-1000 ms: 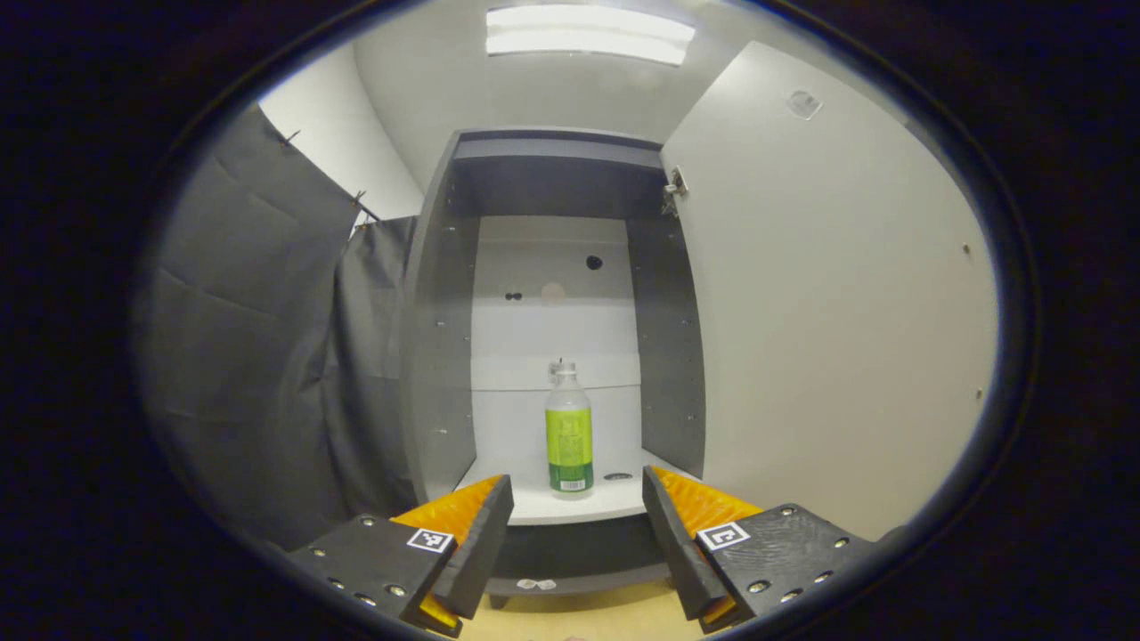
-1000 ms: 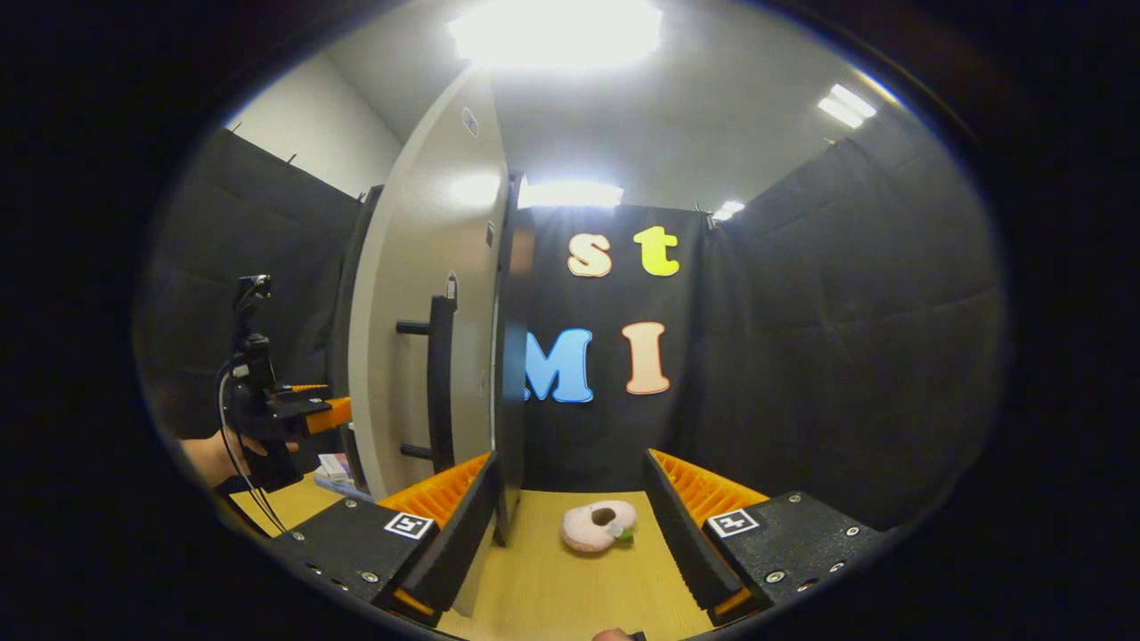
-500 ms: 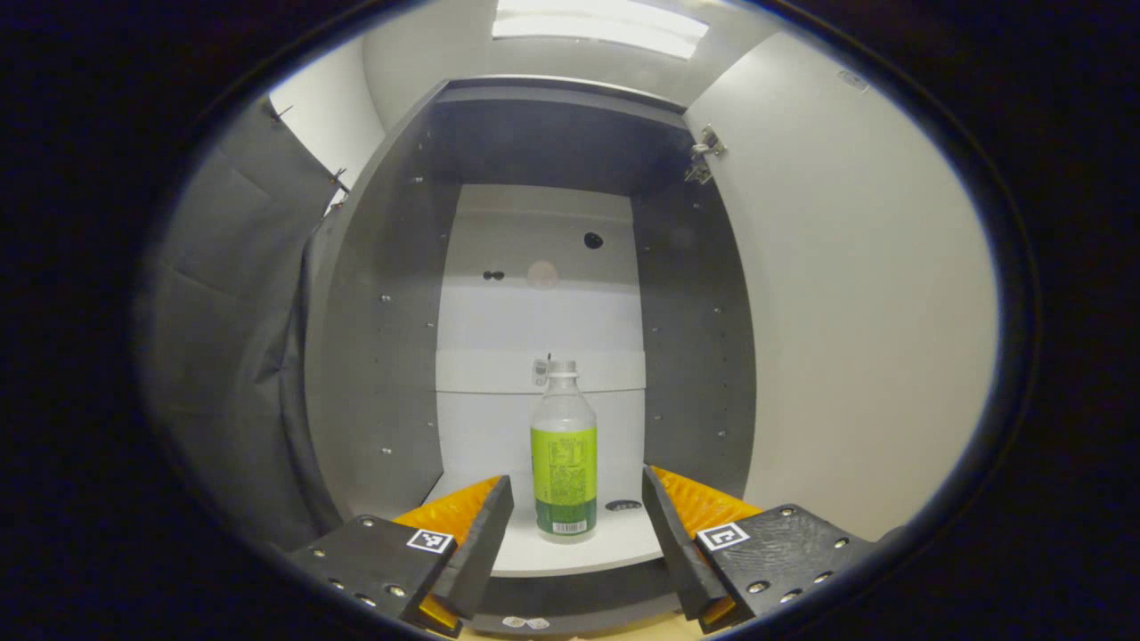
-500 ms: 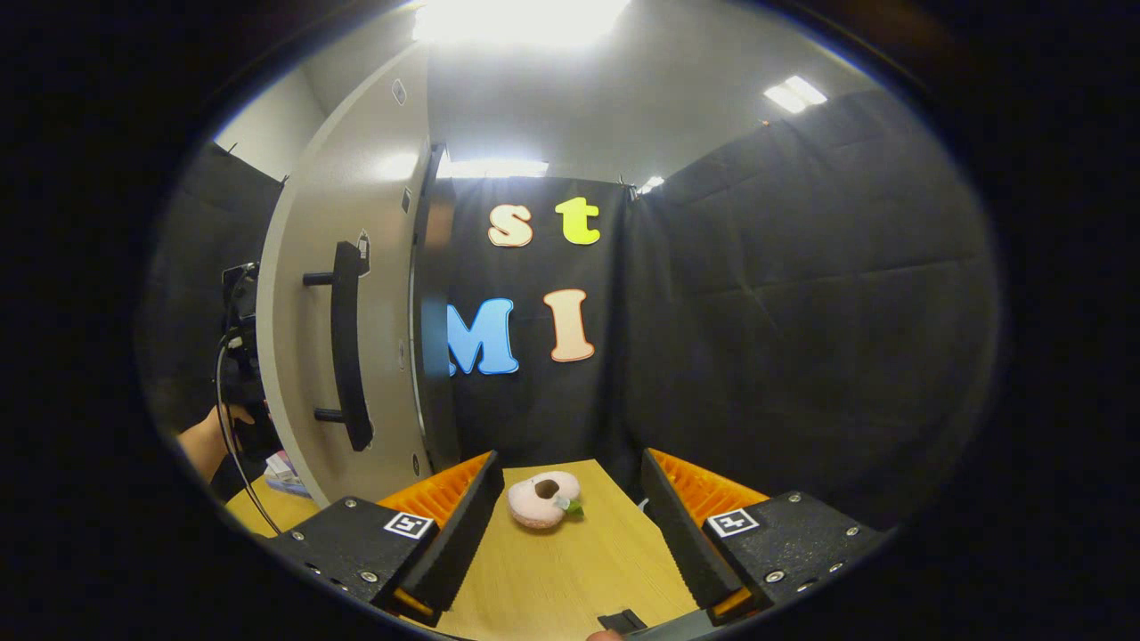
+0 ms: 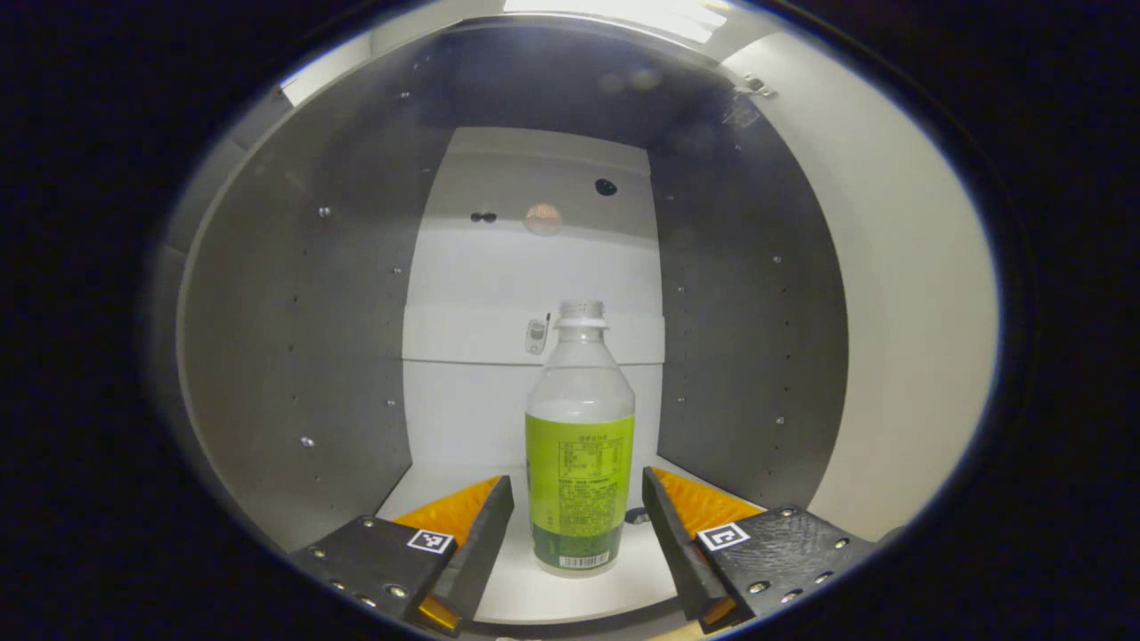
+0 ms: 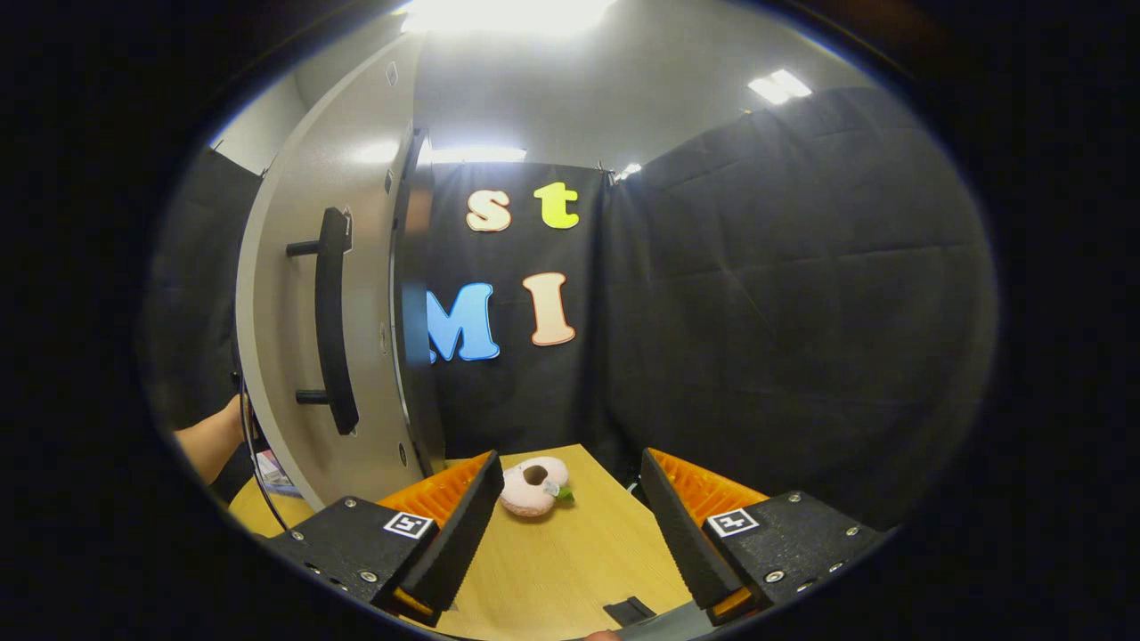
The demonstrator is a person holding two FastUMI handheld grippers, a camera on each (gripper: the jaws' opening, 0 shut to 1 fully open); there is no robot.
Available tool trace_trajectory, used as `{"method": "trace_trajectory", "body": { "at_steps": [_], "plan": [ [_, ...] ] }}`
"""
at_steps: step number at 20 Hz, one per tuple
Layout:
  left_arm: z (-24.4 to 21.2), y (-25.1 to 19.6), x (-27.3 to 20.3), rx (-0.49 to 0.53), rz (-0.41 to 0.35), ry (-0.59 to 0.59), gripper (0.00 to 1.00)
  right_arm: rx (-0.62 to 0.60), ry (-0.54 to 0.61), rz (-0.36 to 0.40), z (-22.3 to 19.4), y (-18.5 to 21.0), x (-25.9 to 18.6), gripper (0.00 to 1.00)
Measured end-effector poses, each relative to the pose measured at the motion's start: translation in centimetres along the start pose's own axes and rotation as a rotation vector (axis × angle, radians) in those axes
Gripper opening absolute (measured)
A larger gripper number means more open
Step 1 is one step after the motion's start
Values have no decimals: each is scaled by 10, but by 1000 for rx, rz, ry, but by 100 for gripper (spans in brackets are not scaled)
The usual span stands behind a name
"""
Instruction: Open the cabinet door with the right hand, grasp the bottle in the cabinet with the left hand and place it on the coaster, then close the cabinet door with the right hand.
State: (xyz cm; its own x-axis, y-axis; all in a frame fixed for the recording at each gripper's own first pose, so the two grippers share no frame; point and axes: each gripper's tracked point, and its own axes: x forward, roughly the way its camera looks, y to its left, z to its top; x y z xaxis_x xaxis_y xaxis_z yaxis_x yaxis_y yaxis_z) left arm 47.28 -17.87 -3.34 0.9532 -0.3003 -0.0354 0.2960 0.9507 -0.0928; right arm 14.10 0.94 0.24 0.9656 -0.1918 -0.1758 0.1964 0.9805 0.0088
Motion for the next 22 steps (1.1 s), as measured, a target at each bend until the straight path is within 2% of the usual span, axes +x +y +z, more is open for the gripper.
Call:
{"method": "trace_trajectory", "body": {
  "at_steps": [1, 2, 4, 7, 9, 10, 11, 12, 14, 15, 20, 21, 22],
  "plan": [
    [1, 2, 6, -3, 3, -7, 79, -1, 3, 2, 1, -1, 0, 96],
    [4, 6, 9, 7, 15, -18, 83, -2, 4, 6, 1, 2, 1, 95],
    [8, 2, 18, 46, 7, -26, 83, -4, 7, 19, 0, 5, 1, 96],
    [9, -6, 15, 95, -11, -10, 68, 0, 9, 35, -1, 4, -1, 96],
    [14, -8, 6, 86, -16, -9, 68, 5, 9, 48, -2, 4, -1, 96],
    [20, -9, -3, 73, -14, -20, 72, 8, 9, 53, -2, 2, 0, 96],
    [24, -10, -13, 63, -12, -29, 68, 11, 9, 61, -1, 1, 0, 96],
    [28, -10, -27, 56, -8, -37, 72, 15, 11, 70, -2, 1, 1, 96],
    [34, -7, -45, 44, 0, -49, 63, 21, 11, 90, -1, -1, 0, 96],
    [36, -5, -55, 39, 7, -52, 68, 23, 10, 100, -1, -2, 0, 96],
    [45, 0, -106, 37, 46, -81, 68, 18, 9, 157, 0, -2, 2, 96],
    [48, -1, -117, 40, 54, -89, 72, 19, 10, 170, 0, -2, 1, 96],
    [47, -1, -128, 40, 60, -95, 68, 21, 12, 183, -1, -2, 1, 96]
  ]
}}
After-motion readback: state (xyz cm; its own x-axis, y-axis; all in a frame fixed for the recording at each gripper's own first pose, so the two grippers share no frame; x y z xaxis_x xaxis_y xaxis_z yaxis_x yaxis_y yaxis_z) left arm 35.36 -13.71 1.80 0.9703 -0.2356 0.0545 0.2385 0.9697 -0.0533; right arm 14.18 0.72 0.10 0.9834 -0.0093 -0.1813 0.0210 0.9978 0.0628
